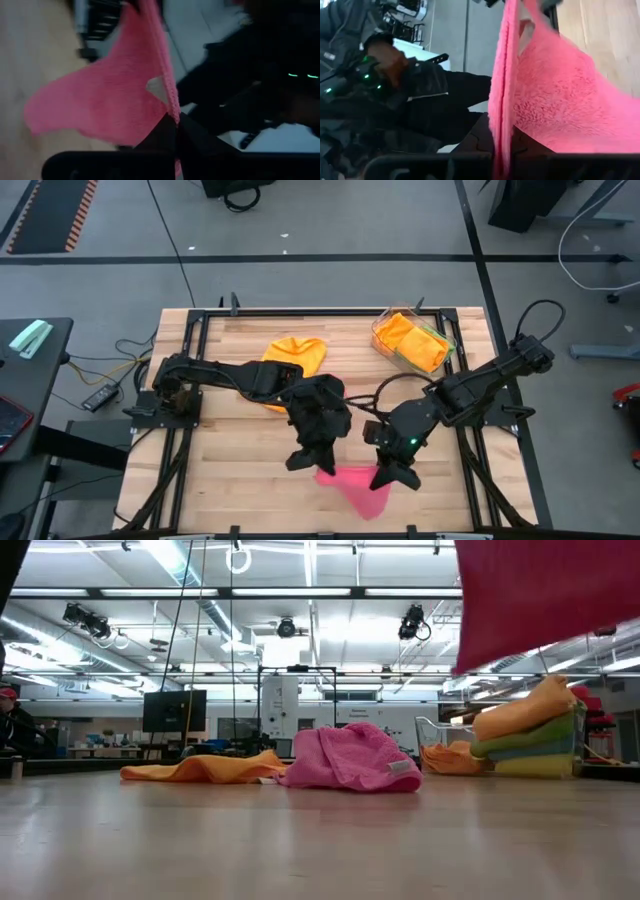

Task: Fold microfiber towels
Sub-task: Fold the left pink towel

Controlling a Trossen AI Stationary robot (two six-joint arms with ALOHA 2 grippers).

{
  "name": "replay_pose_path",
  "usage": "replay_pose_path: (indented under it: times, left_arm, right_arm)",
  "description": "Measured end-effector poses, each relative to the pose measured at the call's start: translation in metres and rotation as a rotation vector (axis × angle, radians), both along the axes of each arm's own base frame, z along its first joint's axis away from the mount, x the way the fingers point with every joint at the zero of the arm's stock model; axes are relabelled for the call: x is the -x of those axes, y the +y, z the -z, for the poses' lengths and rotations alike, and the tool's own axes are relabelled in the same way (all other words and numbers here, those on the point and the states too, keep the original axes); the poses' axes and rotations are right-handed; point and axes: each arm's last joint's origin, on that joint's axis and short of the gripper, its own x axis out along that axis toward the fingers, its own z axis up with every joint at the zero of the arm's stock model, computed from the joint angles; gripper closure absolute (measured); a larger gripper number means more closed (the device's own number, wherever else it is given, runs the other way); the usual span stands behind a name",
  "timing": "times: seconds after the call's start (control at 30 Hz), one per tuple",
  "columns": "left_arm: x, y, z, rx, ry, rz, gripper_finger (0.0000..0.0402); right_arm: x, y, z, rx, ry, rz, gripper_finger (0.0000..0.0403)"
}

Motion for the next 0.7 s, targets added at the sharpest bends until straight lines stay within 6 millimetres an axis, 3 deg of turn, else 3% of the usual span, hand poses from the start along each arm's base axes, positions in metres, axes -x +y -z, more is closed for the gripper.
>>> replay_pose_path:
  times: [0.1,0.3,0.5,0.7]
  left_arm:
    - [0.002,-0.005,0.003,-0.001,0.014,0.034,0.0393]
    - [-0.006,-0.004,0.052,-0.073,0.136,0.049,0.0391]
    - [-0.008,0.034,0.122,-0.323,0.274,-0.119,0.0389]
    - [-0.003,0.068,0.161,-0.373,0.386,-0.212,0.0394]
  right_arm:
    - [0.001,-0.001,-0.003,0.042,-0.031,-0.022,0.0398]
    - [-0.012,-0.020,0.043,0.172,0.086,-0.006,0.0398]
    - [-0.017,-0.056,0.104,0.374,0.194,0.089,0.0398]
    - [-0.019,-0.083,0.144,0.507,0.188,0.191,0.0398]
